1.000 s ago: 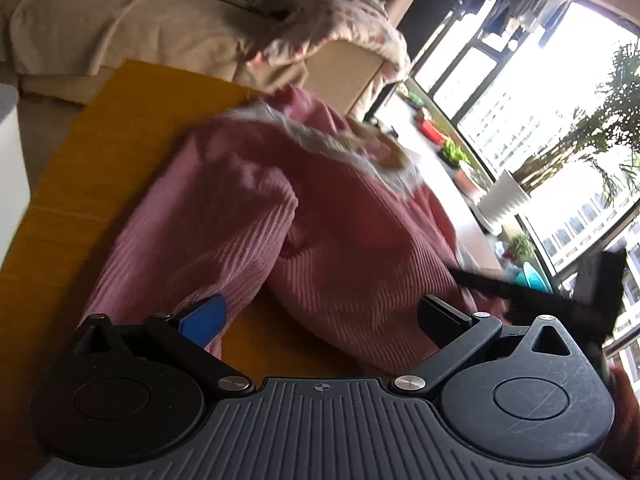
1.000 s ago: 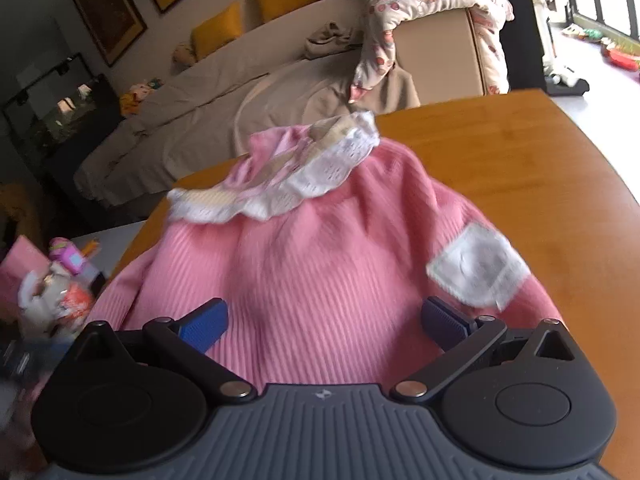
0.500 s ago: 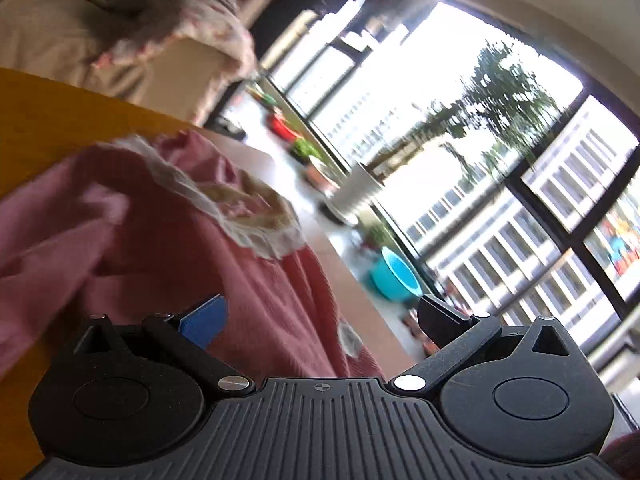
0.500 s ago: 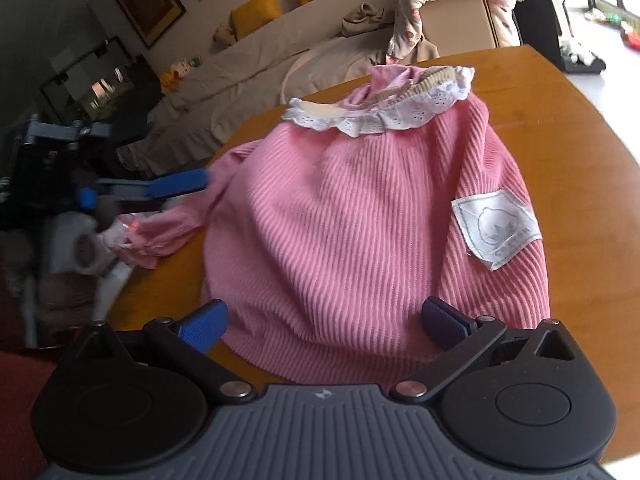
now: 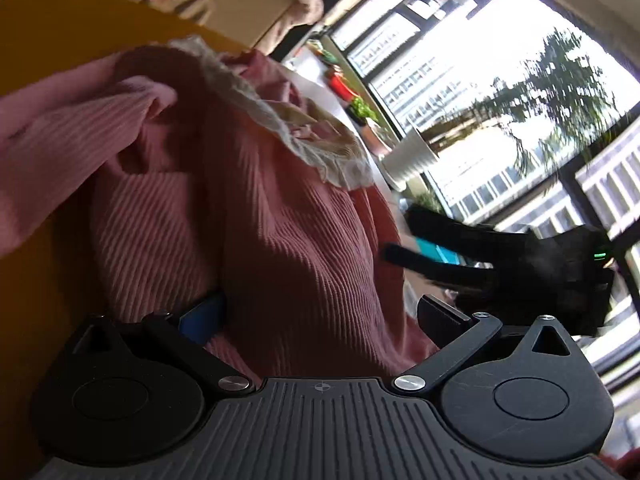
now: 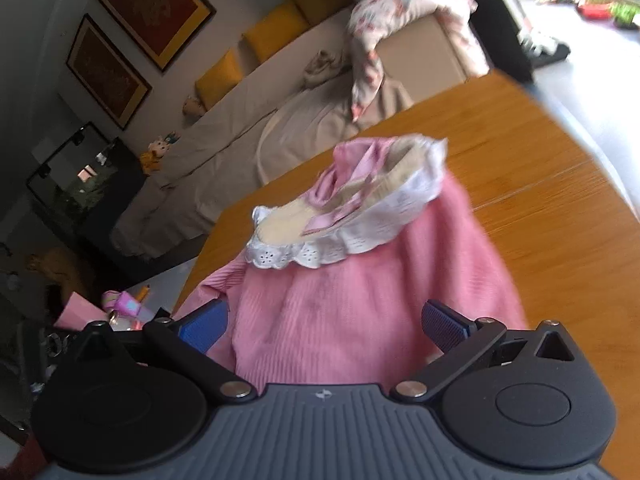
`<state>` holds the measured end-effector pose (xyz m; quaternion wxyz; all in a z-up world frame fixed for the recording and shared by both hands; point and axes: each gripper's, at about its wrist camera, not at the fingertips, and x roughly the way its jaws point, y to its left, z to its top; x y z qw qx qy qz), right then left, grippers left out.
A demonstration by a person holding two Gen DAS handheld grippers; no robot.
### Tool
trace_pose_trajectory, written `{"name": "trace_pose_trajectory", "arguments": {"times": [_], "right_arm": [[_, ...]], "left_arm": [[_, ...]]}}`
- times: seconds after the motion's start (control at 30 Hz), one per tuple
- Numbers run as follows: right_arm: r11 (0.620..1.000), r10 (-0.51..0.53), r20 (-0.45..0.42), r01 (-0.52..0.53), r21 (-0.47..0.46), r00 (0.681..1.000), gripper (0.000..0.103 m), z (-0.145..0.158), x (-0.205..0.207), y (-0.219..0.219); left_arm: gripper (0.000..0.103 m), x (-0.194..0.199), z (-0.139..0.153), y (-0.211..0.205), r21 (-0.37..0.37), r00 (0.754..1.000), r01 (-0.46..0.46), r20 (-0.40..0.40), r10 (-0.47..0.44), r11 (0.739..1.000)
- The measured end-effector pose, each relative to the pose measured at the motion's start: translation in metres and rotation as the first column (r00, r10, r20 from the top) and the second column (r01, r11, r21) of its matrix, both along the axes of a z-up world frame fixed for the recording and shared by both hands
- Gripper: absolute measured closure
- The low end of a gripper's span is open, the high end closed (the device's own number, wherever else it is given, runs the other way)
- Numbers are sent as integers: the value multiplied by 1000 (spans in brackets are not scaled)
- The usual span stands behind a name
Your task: Fold clothes
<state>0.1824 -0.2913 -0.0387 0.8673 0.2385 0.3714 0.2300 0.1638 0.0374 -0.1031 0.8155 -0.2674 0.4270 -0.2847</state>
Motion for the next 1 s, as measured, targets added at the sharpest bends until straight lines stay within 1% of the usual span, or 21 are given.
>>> {"name": "trace_pose_trajectory", "arguments": {"times": [0.07,0.13,0.27,0.33,0.4,0.5,0.57,0.63,0.67,0.73,0.83,0.9,0.93,0.97,1.0], "right_arm": [[1000,-24,-20,24,-4,1000,0,-14,7,9],[999,-49,-5,49,19,999,0,-21,2,12],[995,-65,-16,66,78,998,0,-27,-17,7],[994,-65,-26,67,81,998,0,-29,-31,5],[994,-64,-41,68,84,997,0,-28,-45,0],[994,-62,-40,66,85,997,0,-28,-63,-3],[995,-61,-28,64,82,998,0,-28,-73,-3],[995,-65,-10,66,78,998,0,-29,-80,-2],[994,-67,-2,67,83,998,0,-30,-83,-1],[993,-67,4,66,95,998,0,-32,-84,0],[993,-45,-1,45,111,999,0,-32,-80,0],[993,-5,3,4,121,1000,0,-31,-77,0],[993,11,1,-12,120,1000,0,-31,-75,-1],[993,26,-3,-25,118,1000,0,-30,-73,-1],[993,40,-8,-39,116,999,0,-29,-71,-2]], "left_arm": [[0,-3,-1,2,-9,1000,6,-10,-6,1000],[0,-9,0,3,-11,1000,11,-17,-11,1000],[0,-24,2,3,-5,999,2,-33,-2,1000],[0,-34,7,0,39,999,21,-26,-20,999],[0,-47,13,-5,120,999,52,2,-53,991],[0,-66,20,-19,262,993,92,48,-108,961],[0,-69,24,-27,312,990,100,64,-125,945],[0,-72,24,-25,302,991,87,72,-114,949],[0,-74,20,-20,273,992,78,74,-102,959],[0,-74,14,-4,172,995,53,71,-66,984],[0,-58,17,-9,130,995,82,51,-89,988],[0,-53,26,-8,165,993,106,33,-113,981],[0,-52,35,-6,187,991,121,40,-131,975],[0,-50,46,-5,215,986,131,74,-150,968],[0,-47,60,-2,274,979,114,129,-154,955]]}}
